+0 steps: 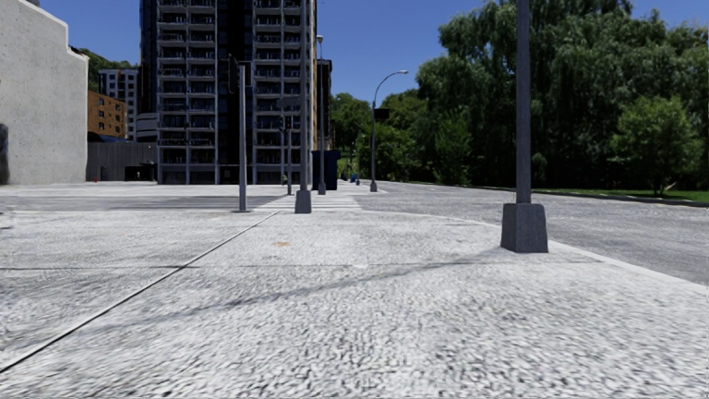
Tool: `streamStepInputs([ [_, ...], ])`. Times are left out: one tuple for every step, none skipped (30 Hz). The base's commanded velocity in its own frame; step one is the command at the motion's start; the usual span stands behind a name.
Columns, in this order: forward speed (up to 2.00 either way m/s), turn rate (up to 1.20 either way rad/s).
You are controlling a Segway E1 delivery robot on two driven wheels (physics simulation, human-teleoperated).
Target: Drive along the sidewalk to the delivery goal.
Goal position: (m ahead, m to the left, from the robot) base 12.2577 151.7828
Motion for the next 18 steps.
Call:
streamStepInputs([
  [2.00,0.88],
  [2.00,0.88],
  [2.00,0.88],
  [2.00,0.88],
  [2.00,0.88],
  [2.00,0.88],
  [2.00,0.88],
  [2.00,0.88],
  [2.00,0.88],
  [2.00,0.87],
  [2.00,0.87],
  [2.00,0.87],
  [2.00,0.85],
  [2.00,0.75],
  [2.00,0.72],
  [2.00,0.72],
  [2.00,0.72],
  [2.00,0.70],
])
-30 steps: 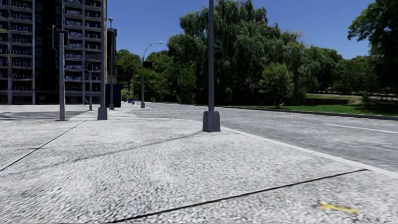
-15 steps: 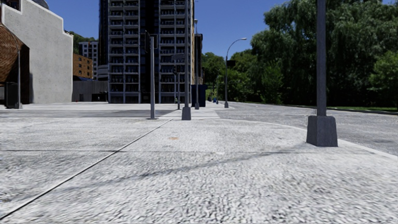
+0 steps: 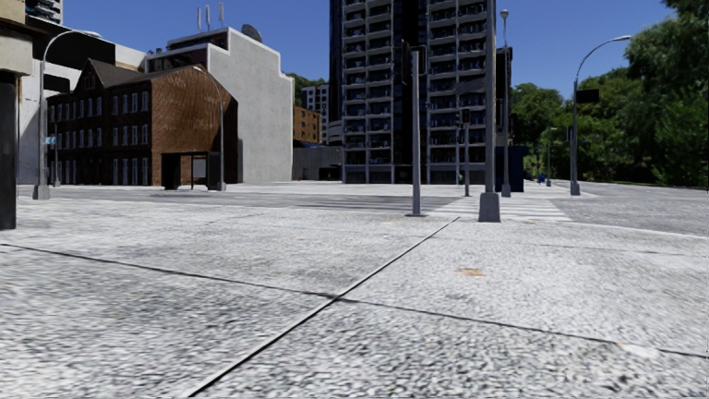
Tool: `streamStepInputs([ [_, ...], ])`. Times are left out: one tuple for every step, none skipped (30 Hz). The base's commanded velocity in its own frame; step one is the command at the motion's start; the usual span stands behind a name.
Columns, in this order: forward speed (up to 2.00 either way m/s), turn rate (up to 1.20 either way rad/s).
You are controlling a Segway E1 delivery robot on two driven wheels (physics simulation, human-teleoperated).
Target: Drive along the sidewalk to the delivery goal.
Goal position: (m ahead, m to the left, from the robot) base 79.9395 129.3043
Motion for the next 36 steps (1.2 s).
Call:
streamStepInputs([
  [2.00,0.00],
  [2.00,0.00],
  [2.00,0.00],
  [2.00,0.00],
  [2.00,0.00],
  [2.00,0.00],
  [2.00,0.00],
  [2.00,0.00],
  [2.00,0.00],
  [2.00,0.00],
  [2.00,0.00],
  [2.00,0.00],
  [2.00,0.00],
  [2.00,0.00],
  [2.00,0.00],
  [2.00,0.00],
  [2.00,0.00],
  [2.00,0.00],
  [2.00,0.00],
  [2.00,0.00],
  [2.00,0.00],
  [2.00,0.00],
  [2.00,0.00],
  [2.00,0.00],
  [2.00,0.00],
  [2.00,0.00],
  [2.00,0.00],
  [2.00,0.00],
  [2.00,0.00],
  [2.00,0.00],
  [2.00,0.00],
  [2.00,0.00],
  [2.00,0.00],
  [2.00,0.00],
  [2.00,0.00],
  [2.00,0.00],
])
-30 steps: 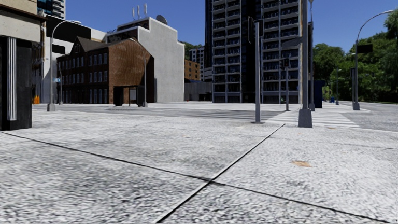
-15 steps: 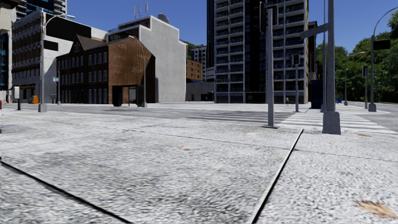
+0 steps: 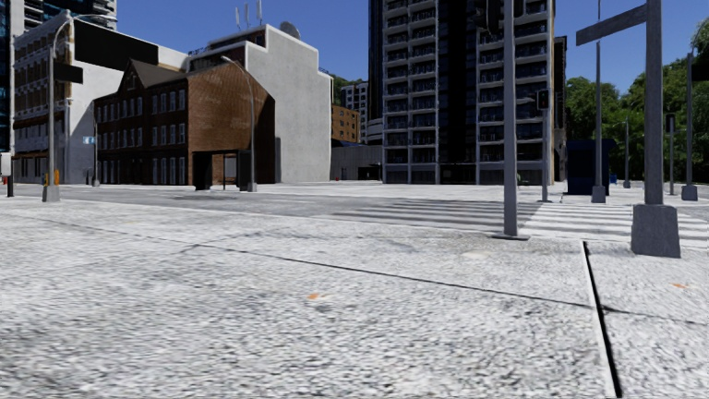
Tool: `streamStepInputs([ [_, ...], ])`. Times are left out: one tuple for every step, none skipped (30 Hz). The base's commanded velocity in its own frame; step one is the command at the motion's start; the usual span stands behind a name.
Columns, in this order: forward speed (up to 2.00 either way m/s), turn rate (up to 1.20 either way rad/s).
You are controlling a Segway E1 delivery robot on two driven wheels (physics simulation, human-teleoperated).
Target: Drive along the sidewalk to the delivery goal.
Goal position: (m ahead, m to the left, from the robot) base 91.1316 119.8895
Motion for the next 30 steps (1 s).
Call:
streamStepInputs([
  [2.00,0.00],
  [2.00,0.00],
  [2.00,0.00],
  [2.00,0.00],
  [2.00,0.00],
  [2.00,0.00],
  [2.00,0.00],
  [2.00,0.00],
  [2.00,0.00],
  [2.00,0.00],
  [2.00,0.00],
  [2.00,0.00],
  [2.00,0.00],
  [2.00,0.00],
  [2.00,0.00],
  [2.00,0.00],
  [2.00,0.00],
  [2.00,0.00],
  [2.00,0.00],
  [2.00,0.00],
  [2.00,0.00],
  [2.00,-0.04],
  [2.00,-0.17],
  [2.00,-0.17],
  [2.00,-0.35],
  [2.00,-0.46],
  [2.00,-0.49],
  [2.00,-0.49],
  [2.00,-0.49],
  [2.00,-0.49],
])
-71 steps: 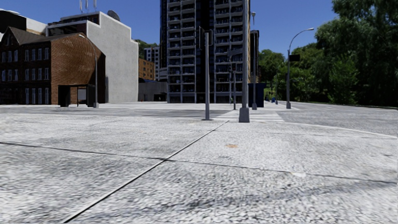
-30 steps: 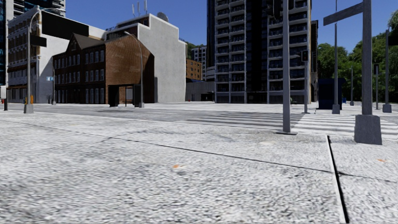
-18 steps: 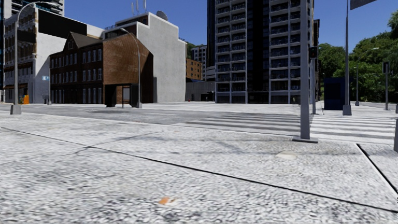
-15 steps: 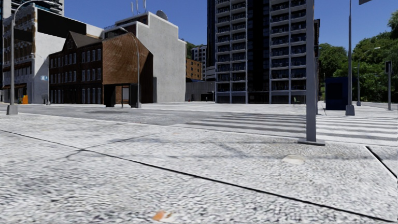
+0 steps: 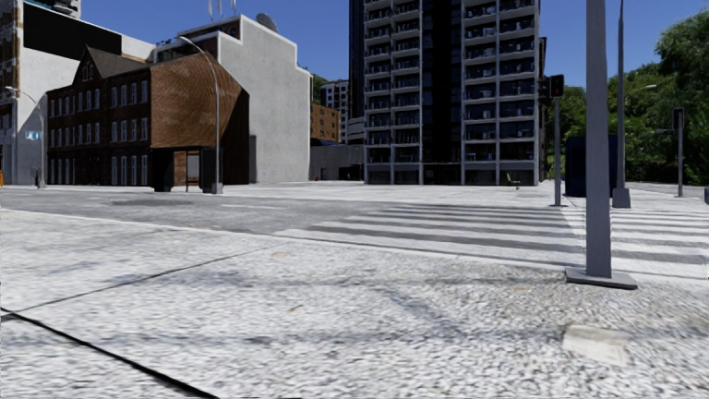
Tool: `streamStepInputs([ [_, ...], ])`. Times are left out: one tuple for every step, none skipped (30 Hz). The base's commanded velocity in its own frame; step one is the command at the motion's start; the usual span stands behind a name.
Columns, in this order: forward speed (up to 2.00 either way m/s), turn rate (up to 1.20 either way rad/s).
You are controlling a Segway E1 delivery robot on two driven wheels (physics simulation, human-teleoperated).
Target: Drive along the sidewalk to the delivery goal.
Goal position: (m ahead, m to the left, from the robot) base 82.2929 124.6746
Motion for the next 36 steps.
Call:
streamStepInputs([
  [2.00,-0.49],
  [2.00,-0.49],
  [2.00,-0.49],
  [2.00,-0.49],
  [2.00,-0.49],
  [2.00,-0.49],
  [2.00,-0.49],
  [2.00,-0.49],
  [2.00,-0.49],
  [2.00,-0.49],
  [2.00,-0.49],
  [2.00,-0.49],
  [2.00,-0.49],
  [2.00,-0.49],
  [2.00,-0.49],
  [2.00,-0.49],
  [2.00,-0.49],
  [2.00,-0.49],
  [2.00,-0.49],
  [2.00,-0.49],
  [2.00,-0.46],
  [2.00,-0.46],
  [2.00,-0.43],
  [2.00,-0.42],
  [2.00,-0.40],
  [2.00,-0.40],
  [2.00,-0.36],
  [2.00,-0.31],
  [2.00,-0.30],
  [2.00,0.00],
  [2.00,0.00],
  [2.00,0.00],
  [2.00,0.00],
  [2.00,0.00],
  [2.00,0.00],
  [2.00,0.00],
])
